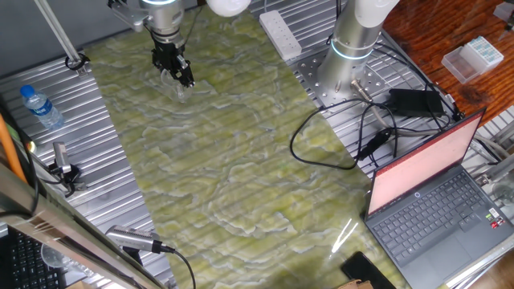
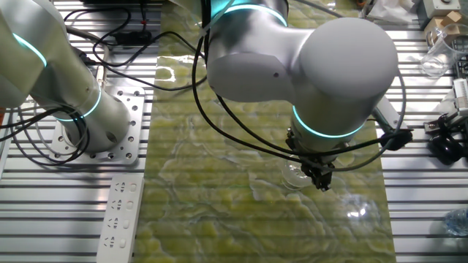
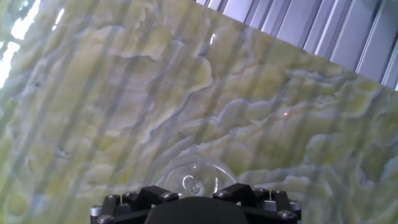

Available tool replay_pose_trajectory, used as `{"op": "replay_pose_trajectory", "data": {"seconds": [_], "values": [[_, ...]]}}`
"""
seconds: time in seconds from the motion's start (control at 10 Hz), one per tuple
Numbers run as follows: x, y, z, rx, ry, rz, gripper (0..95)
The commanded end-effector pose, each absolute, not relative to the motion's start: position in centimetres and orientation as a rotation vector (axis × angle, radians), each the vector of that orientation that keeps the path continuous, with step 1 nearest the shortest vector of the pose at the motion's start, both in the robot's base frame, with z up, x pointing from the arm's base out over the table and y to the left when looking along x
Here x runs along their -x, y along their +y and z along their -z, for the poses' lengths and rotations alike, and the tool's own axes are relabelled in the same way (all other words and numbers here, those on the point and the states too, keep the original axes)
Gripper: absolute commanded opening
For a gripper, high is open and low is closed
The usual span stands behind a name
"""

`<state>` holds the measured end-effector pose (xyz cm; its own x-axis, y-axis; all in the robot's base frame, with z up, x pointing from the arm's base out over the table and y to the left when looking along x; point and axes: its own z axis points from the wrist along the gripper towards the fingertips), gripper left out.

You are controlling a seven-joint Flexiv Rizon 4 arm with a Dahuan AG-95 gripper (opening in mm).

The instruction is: Pick up the cup

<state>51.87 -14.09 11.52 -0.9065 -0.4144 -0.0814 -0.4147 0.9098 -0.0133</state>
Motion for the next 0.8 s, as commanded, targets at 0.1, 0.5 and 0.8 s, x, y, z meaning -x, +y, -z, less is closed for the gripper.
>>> {"op": "replay_pose_trajectory", "data": {"seconds": [0.1, 0.5, 0.8], "values": [[-51.8, -14.2, -11.7, 0.65, 2.989, 0.0, 0.0], [-52.0, -14.3, -13.1, 0.649, 3.003, 0.003, 0.0], [-51.9, -14.4, -14.8, 0.611, 3.014, 0.006, 0.0]]}}
